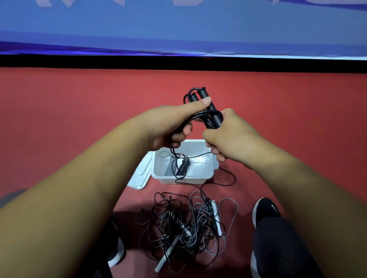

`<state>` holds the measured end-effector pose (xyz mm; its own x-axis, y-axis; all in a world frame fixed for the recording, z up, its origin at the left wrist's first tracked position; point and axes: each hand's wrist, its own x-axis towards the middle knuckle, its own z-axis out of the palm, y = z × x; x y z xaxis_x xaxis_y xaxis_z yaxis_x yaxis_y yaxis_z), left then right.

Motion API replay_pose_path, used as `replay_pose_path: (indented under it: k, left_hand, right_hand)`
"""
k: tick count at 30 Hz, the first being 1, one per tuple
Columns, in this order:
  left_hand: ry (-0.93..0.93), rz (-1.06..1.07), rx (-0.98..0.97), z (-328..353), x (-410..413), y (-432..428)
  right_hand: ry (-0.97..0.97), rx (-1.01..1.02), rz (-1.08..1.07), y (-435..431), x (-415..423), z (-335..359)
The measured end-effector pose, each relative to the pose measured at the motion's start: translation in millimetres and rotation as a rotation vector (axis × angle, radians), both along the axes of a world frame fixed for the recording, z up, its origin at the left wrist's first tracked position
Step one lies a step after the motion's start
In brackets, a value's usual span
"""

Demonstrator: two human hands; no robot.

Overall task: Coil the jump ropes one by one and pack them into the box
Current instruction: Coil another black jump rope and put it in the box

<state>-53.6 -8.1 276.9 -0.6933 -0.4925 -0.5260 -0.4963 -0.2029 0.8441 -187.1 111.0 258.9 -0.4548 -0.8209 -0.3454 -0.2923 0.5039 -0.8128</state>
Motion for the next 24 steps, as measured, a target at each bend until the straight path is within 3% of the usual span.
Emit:
replay_pose_path:
  k: [2, 4, 10, 16, 20, 24]
  left_hand:
    - [0.113, 0.007, 0.157, -4, -3, 3]
    - [0.207, -0.027, 0.194, -5, -6, 6]
    - [0.325, 0.035, 0.099, -5, -16, 11]
    - [0.395, 0.128, 0.076, -4, -19, 9]
    - [0.406, 0.118, 0.055, -1, -17, 9]
    - [0.38, 0.069, 0.012, 1, -16, 7]
  right_hand:
    - [-0.109, -0.026, 0.037, 1, 2, 3]
    - [-0.188, -0.037, 0.075, 4, 5, 8]
    - [-0.324, -0.036, 0.101, 10, 1, 14]
    - [-0.486, -0.191, 0.075, 10, -3, 14]
    - [-0.335, -0.17, 0.071, 10, -1, 15]
    - [-0.411, -0.186, -0.011, 11, -1, 14]
